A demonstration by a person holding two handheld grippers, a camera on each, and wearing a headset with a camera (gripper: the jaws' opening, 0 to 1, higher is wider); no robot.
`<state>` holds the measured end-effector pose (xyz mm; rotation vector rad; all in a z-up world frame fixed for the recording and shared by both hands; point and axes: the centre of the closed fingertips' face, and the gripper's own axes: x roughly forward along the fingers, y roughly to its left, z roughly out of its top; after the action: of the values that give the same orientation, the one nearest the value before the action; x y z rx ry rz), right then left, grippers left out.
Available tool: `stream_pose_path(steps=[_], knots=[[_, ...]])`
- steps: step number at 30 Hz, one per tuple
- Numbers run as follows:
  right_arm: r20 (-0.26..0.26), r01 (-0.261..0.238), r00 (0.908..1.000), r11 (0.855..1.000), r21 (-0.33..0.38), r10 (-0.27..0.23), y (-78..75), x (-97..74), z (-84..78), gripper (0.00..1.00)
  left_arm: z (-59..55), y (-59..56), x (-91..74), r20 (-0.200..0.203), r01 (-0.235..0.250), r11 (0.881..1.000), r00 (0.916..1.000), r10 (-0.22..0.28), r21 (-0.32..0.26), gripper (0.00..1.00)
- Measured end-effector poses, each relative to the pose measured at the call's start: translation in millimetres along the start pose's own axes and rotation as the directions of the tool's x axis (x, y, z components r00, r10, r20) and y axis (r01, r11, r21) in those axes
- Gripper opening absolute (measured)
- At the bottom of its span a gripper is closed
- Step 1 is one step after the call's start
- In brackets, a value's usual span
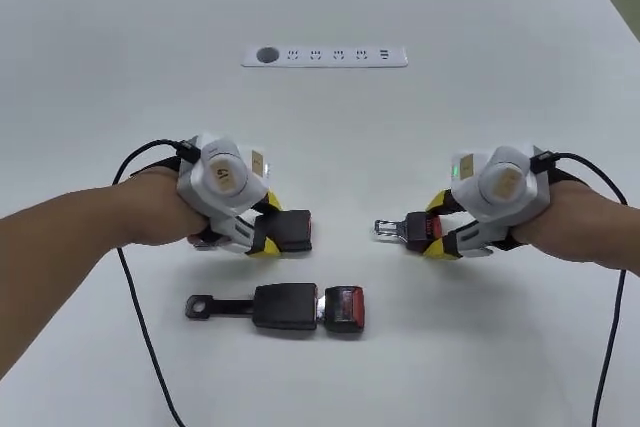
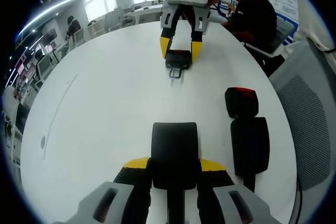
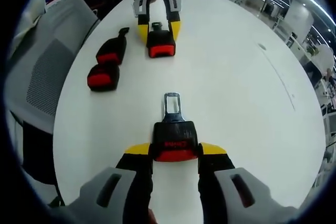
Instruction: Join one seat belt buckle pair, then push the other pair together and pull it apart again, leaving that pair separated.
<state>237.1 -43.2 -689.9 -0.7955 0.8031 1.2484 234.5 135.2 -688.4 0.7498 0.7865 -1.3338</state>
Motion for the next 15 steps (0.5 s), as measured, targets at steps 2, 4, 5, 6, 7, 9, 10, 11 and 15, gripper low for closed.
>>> stream_pose_path(steps=[2, 4, 5, 6, 7, 9, 10, 11, 15], knots=[[-0.002, -0.014, 0.9999, 1.0, -0.008, 0.014, -0.8, 2.0, -2.6, 0.32, -2.0, 1.4, 0.9, 0.001, 0.009, 1.0, 1.0, -0.009, -0.008, 0.34], [-0.008, -0.025, 0.9997, 0.999, -0.02, 0.025, 1.7, 2.3, 0.7, 0.32, -4.6, 3.5, 2.5, 0.0, 0.016, 1.0, 0.9999, -0.016, -0.003, 0.33], [-0.01, -0.029, 0.9995, 0.999, -0.023, 0.029, 1.8, 1.9, 1.0, 0.32, -7.6, 5.9, 4.6, 0.001, 0.02, 1.0, 0.9998, -0.02, -0.001, 0.33], [-0.013, -0.033, 0.9994, 0.999, -0.027, 0.033, 1.4, 1.0, 1.6, 0.32, -9.4, 7.4, 5.3, 0.002, 0.022, 1.0, 0.9997, -0.022, -0.005, 0.33], [-0.013, -0.034, 0.9993, 0.999, -0.026, 0.034, 0.4, 2.1, 0.9, 0.32, -11.3, 9.0, 5.9, 0.006, 0.025, 1.0, 0.9997, -0.025, -0.007, 0.33], [-0.01, -0.034, 0.9994, 0.999, -0.017, 0.034, 0.0, 2.6, 2.4, 0.32, -3.1, 2.4, 1.9, 0.013, 0.026, 0.999, 0.9996, -0.025, -0.019, 0.33], [-0.01, -0.033, 0.9994, 0.999, -0.015, 0.033, 1.8, 0.8, 5.4, 0.32, -5.3, 3.9, 3.1, 0.014, 0.027, 0.999, 0.9995, -0.027, -0.02, 0.33], [-0.011, -0.033, 0.9994, 0.999, -0.017, 0.033, 1.3, 2.6, 5.6, 0.32, -8.6, 6.7, 5.0, 0.014, 0.027, 0.999, 0.9995, -0.027, -0.02, 0.33], [-0.009, -0.027, 0.9996, 0.999, -0.018, 0.027, -0.3, 6.8, 4.8, 0.32, -3.2, 1.9, 2.7, 0.012, 0.027, 0.999, 0.9996, -0.026, -0.022, 0.33]])
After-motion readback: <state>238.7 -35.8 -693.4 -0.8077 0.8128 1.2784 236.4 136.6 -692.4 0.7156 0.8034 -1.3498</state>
